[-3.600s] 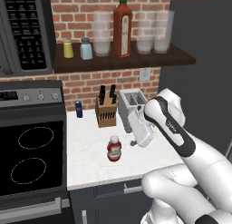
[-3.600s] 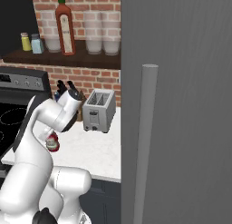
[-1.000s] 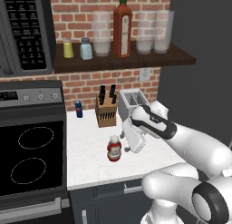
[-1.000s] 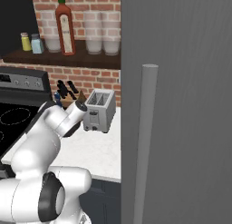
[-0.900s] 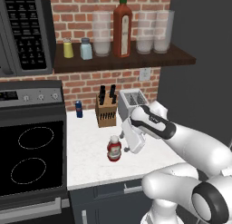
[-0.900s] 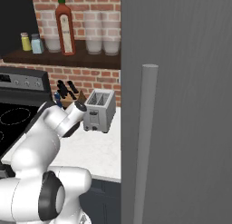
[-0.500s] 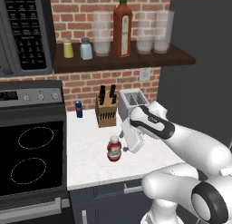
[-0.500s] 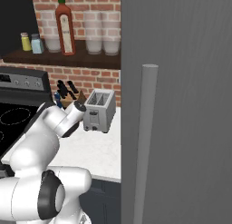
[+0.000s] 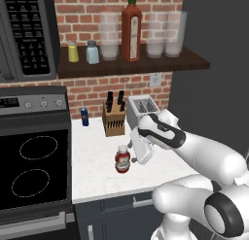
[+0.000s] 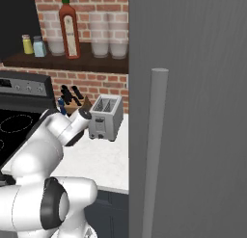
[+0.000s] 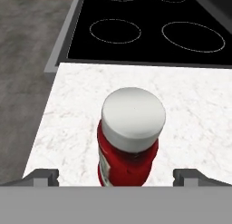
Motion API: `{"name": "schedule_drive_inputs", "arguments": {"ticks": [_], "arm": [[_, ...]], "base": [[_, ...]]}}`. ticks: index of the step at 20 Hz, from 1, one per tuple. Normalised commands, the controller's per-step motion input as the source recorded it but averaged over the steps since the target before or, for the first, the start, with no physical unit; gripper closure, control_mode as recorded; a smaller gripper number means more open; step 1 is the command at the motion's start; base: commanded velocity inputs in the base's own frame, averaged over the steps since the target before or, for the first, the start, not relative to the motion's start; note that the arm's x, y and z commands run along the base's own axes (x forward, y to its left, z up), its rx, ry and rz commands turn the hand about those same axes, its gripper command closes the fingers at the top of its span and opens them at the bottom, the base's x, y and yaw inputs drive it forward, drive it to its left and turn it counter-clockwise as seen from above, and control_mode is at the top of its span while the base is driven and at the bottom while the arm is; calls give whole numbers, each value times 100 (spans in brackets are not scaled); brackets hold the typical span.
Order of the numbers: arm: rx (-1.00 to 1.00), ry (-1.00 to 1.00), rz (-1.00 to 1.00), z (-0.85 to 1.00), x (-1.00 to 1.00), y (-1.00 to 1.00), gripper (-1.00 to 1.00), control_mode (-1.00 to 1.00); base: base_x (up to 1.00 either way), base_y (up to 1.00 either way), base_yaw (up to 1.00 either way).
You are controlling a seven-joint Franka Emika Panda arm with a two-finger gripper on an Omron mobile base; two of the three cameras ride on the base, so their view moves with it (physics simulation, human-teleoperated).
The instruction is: Put the shaker and condiment bottle from the counter next to their counterparts in the cabinet.
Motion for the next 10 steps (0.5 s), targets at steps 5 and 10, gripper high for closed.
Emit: {"name": "schedule_drive_inputs", "arguments": {"ticks": [5,10], "arm": [[0,0,0,-14,0,5,-100,-100],[0,0,0,-3,1,0,-100,-100]], "base": [[0,0,0],[0,0,0]]}}
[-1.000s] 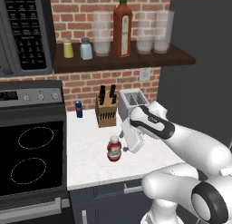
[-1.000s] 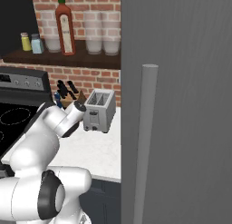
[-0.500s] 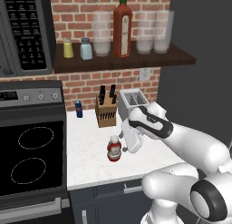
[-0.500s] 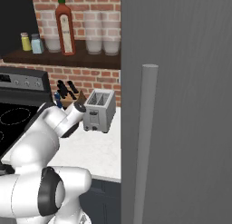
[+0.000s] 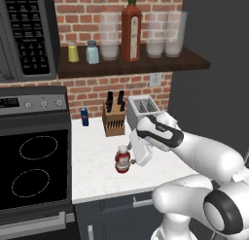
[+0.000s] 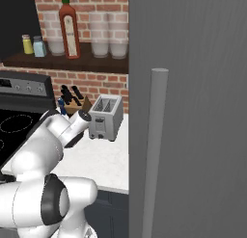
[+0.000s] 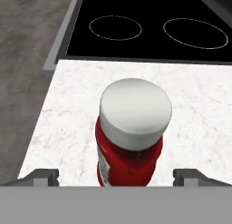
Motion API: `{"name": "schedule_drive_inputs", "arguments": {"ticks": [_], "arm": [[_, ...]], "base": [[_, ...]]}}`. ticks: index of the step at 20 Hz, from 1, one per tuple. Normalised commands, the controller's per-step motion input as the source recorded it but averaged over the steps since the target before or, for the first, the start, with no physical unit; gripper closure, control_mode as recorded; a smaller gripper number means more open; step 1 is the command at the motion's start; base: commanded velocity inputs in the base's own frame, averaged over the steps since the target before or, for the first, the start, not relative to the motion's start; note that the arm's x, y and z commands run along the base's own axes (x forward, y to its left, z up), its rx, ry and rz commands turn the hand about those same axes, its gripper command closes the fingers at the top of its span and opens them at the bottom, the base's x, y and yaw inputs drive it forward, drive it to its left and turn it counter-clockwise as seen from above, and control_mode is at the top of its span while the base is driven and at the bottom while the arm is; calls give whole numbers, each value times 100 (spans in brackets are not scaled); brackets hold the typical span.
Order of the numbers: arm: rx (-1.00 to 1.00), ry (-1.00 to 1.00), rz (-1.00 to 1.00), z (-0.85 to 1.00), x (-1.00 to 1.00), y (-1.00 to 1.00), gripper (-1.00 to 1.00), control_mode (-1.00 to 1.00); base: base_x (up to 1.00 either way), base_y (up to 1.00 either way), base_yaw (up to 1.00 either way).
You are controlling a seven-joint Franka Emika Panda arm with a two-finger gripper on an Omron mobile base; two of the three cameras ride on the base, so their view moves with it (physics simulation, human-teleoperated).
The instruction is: Put the shaker and condiment bottle from the counter next to their counterparts in the cabinet.
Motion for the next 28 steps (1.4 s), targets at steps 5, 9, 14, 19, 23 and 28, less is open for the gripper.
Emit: {"name": "schedule_drive_inputs", "arguments": {"ticks": [5,9,14,19,23,28], "arm": [[0,0,0,0,7,0,-100,-100],[0,0,0,-5,5,1,-100,-100],[0,0,0,-7,2,7,-100,-100],[0,1,0,-6,0,9,-100,-100],[0,3,0,-6,0,11,-100,-100],[0,3,0,-7,0,13,-100,-100]], "base": [[0,0,0],[0,0,0],[0,0,0],[0,0,0],[0,0,0],[0,0,0]]}}
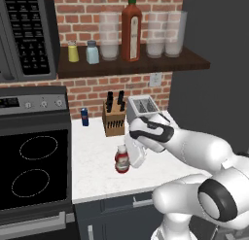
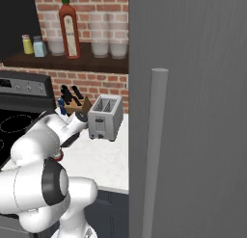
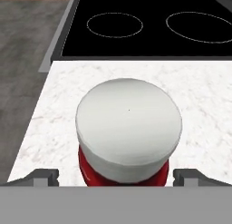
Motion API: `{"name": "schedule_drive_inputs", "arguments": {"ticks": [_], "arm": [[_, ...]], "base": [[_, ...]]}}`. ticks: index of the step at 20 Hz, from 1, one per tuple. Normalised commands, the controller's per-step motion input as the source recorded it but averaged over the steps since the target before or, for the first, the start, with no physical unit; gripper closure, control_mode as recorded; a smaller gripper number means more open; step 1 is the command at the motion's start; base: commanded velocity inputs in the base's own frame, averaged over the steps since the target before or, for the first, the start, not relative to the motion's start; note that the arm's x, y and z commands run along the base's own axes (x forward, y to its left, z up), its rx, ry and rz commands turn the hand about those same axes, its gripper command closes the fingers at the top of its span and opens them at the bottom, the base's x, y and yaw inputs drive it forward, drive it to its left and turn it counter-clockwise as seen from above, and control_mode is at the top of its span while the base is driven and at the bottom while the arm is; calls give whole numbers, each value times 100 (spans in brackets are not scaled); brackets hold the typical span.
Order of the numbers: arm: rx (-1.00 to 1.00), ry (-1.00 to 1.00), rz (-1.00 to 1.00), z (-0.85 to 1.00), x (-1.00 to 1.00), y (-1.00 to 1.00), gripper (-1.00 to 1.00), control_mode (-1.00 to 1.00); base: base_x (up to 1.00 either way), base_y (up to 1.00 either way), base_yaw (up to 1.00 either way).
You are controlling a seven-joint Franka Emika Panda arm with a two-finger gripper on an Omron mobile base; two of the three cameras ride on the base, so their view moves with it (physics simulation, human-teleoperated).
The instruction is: Put the shaker and condiment bottle from the counter next to their counterparts in the cabinet.
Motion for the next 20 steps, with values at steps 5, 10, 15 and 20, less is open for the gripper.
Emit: {"name": "schedule_drive_inputs", "arguments": {"ticks": [5,10,15,20], "arm": [[0,4,0,-7,4,15,100,-100],[0,0,0,0,0,0,100,-100],[0,0,-1,1,0,0,100,-100],[1,0,-7,27,0,0,100,-100]], "base": [[0,0,0],[0,0,0],[0,0,0],[0,0,0]]}}
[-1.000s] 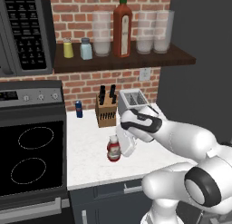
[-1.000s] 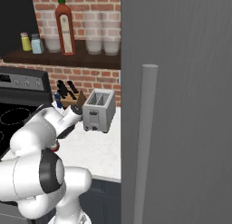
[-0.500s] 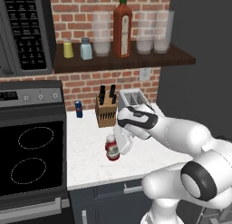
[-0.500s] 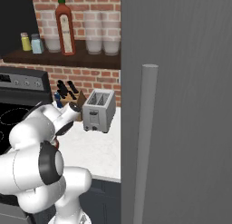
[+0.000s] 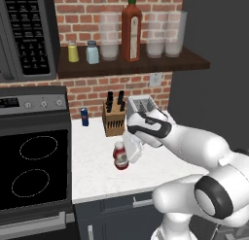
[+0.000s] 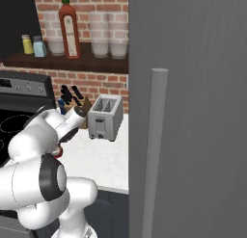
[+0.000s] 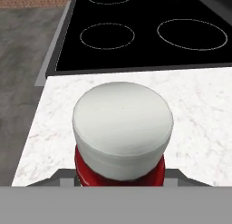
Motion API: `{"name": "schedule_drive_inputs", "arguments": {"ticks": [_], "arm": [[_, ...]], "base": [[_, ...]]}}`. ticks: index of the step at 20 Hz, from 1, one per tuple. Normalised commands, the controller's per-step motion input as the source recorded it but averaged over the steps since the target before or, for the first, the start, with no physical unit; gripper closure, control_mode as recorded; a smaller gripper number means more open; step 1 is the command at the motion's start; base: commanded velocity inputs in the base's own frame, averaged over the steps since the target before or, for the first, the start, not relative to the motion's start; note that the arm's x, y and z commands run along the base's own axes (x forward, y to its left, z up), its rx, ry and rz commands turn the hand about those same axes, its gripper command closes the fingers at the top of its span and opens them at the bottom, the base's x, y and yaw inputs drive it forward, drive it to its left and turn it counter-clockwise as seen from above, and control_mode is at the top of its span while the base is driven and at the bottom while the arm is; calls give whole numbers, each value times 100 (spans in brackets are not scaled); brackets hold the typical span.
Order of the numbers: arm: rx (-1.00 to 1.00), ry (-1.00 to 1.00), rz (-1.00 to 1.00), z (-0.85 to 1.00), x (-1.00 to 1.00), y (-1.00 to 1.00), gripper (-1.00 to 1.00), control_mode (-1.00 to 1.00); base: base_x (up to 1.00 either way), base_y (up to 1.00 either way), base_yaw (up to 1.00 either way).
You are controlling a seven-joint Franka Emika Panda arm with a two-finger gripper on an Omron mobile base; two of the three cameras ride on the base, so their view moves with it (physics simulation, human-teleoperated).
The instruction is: Put the shaker and condiment bottle from the counter next to their counterparts in the cabinet.
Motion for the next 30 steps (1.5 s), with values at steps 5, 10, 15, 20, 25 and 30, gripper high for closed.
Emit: {"name": "schedule_drive_inputs", "arguments": {"ticks": [5,10,15,20,25,30], "arm": [[0,0,-12,47,-2,0,100,-100],[0,0,-15,49,0,0,100,-100],[0,0,-20,50,0,0,100,-100],[0,0,-22,50,0,0,100,-100],[0,0,-24,50,-3,0,100,-100],[0,0,-30,43,-7,0,100,-100]], "base": [[0,0,0],[0,0,0],[0,0,0],[0,0,0],[0,0,0],[0,0,0]]}}
